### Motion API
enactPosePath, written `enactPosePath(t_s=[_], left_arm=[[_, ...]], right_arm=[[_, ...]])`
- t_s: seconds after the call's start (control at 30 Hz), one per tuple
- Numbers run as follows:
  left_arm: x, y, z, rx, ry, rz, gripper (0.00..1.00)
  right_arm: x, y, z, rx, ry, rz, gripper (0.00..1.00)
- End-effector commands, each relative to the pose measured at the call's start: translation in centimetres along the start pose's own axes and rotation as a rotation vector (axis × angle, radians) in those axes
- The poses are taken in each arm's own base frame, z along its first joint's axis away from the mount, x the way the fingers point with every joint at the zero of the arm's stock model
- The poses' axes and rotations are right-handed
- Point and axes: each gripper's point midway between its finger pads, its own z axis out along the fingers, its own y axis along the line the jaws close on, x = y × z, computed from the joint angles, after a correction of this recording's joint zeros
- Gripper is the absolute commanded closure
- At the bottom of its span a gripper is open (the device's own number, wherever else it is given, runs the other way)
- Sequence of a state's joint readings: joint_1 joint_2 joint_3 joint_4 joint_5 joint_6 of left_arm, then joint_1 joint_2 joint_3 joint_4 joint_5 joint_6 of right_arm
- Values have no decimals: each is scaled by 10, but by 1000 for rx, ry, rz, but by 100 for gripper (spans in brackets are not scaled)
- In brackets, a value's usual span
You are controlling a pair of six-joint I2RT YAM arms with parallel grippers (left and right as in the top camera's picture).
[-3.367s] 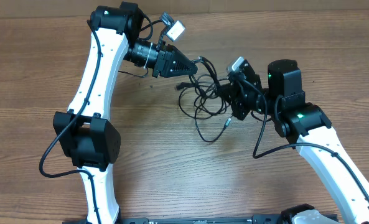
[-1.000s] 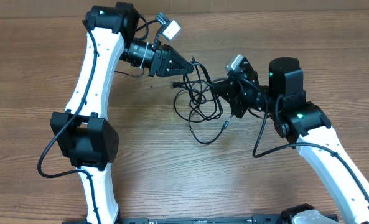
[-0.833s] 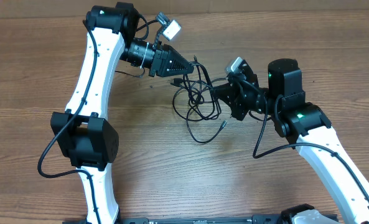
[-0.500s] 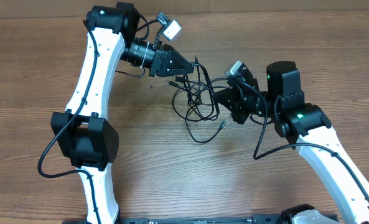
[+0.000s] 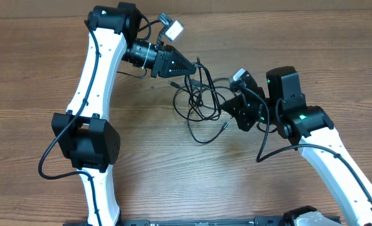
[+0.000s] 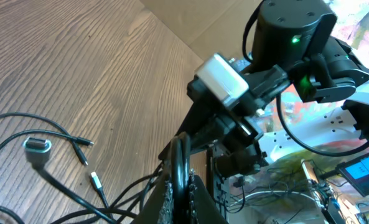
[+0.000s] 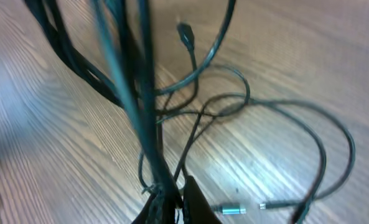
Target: Untangle cables
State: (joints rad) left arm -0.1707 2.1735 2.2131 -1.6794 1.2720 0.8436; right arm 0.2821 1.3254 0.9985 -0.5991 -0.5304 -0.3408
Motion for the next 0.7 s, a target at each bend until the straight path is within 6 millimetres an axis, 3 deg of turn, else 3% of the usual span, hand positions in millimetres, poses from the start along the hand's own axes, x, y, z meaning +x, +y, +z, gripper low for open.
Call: enactPosePath(t_s=[0.0,0.47,0.67], left_arm=[[-9,-7,-1,29,-39,20,96],[-10,-8,-1,34,-45,21,96],[-10,-8,-1,35,-46,20,96]], right_arm=[[8,-9,0,52,32,12,96],[26,-5,-1,42,102,52,96],[31,6,-2,-15,120,75,96]])
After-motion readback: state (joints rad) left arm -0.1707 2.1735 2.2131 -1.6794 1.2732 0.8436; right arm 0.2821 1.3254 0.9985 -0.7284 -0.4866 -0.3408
